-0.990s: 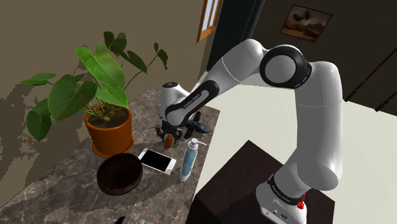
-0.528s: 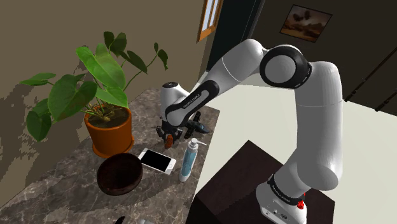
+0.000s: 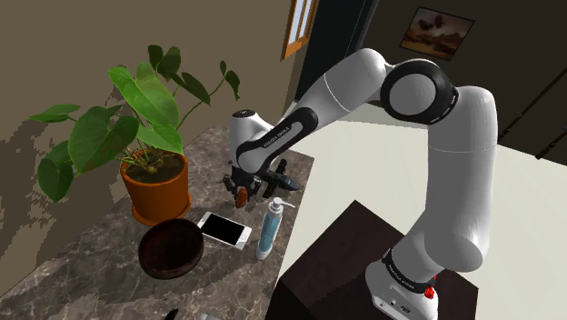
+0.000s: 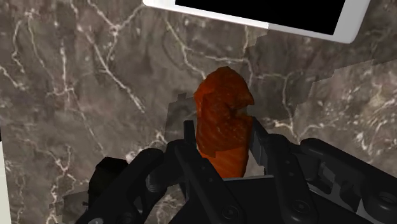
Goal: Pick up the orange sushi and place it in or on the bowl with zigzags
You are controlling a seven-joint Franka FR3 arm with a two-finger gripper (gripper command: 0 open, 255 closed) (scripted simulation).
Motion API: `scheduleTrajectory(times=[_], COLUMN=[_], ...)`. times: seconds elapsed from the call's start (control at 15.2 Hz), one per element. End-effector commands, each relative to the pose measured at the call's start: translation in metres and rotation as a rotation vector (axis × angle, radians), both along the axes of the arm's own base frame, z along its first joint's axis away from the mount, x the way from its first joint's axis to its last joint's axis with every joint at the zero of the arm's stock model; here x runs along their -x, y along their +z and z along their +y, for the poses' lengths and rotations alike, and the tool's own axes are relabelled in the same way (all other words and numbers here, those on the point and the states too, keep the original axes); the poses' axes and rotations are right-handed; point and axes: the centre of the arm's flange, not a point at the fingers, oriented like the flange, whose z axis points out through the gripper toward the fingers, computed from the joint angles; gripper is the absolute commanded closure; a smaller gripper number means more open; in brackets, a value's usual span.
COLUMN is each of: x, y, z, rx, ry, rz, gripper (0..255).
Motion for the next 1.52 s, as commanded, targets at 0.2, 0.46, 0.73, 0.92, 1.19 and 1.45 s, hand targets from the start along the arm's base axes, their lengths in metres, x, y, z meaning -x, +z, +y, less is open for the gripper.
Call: scheduleTrajectory(times=[0.2, 0.46, 0.73, 0.92, 1.19, 1.45], x=[0.0, 0.0, 0.0, 0.0, 0.0, 0.0], y=[0.026, 0.047, 0.069, 0.084, 0.106, 0.124], z=[-0.001, -0.001, -0.001, -0.001, -0.001, -0.001], rx=[0.0, 0.0, 0.0, 0.0, 0.0, 0.0], ry=[0.0, 0.0, 0.0, 0.0, 0.0, 0.0], rz=[0.0, 0.0, 0.0, 0.0, 0.0, 0.0], gripper=[255, 255, 255, 255, 255, 255])
